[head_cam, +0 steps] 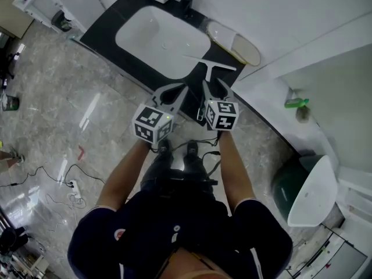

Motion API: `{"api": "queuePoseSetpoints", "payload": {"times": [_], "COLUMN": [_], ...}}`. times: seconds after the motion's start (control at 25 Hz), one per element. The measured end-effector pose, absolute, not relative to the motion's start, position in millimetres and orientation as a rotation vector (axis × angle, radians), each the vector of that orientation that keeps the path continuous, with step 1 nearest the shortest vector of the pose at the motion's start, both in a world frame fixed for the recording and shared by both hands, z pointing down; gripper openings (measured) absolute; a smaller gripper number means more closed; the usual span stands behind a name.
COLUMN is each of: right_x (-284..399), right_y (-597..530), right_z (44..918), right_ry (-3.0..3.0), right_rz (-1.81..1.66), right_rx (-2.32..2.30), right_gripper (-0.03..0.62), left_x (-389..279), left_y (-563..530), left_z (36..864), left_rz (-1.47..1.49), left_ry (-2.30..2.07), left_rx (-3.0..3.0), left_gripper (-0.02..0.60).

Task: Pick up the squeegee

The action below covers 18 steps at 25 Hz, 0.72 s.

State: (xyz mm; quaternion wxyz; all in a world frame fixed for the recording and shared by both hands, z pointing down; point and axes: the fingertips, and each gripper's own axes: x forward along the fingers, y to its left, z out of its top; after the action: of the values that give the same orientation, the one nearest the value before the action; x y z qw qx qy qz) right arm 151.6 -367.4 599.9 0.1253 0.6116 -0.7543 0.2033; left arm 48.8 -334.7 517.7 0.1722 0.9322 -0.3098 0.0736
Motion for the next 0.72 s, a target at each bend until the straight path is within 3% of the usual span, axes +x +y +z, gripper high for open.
{"api": "queuePoseSetpoints", "payload": {"times": [0.16, 0.72], "right_x": [151.8, 155.5], "right_y": [-374.1, -382.9], "right_z": [638.7, 706.3], "right_ry": [-2.111, -1.867], "right_rz": [0.682, 0.878], "right_rx": [1.753, 1.682], "right_gripper": [0.237, 0.239], "left_x": [46.9, 25.8], "left_y": [-334.5, -335.0], "left_z": [528.9, 576.6], "left_rz": [0.227, 0.309], "left_ry": [-0.873, -0.908], "left_rx": [2.628, 2.529], "left_gripper": [0.012, 0.012]}}
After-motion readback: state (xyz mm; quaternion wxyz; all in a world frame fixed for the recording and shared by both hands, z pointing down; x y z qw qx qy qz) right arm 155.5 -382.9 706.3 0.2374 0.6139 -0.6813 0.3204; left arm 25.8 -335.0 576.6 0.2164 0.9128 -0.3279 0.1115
